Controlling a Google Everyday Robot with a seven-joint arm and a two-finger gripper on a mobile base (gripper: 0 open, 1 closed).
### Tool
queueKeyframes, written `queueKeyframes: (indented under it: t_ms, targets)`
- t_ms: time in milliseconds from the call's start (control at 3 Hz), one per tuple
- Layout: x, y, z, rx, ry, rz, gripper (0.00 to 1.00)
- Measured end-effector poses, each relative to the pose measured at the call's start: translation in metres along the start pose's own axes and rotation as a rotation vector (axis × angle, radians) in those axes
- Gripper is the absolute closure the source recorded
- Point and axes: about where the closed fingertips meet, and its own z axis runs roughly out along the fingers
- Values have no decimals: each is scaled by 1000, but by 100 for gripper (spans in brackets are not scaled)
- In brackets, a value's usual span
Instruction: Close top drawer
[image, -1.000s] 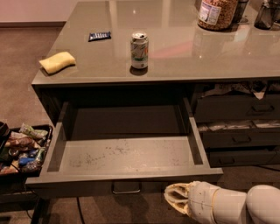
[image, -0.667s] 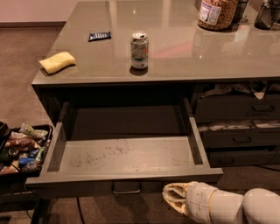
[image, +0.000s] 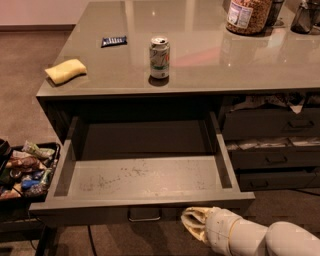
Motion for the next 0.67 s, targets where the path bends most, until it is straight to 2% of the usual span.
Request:
queueKeyframes:
  t_ms: [667]
  targets:
    - [5, -21, 17, 101, 16, 6, 100]
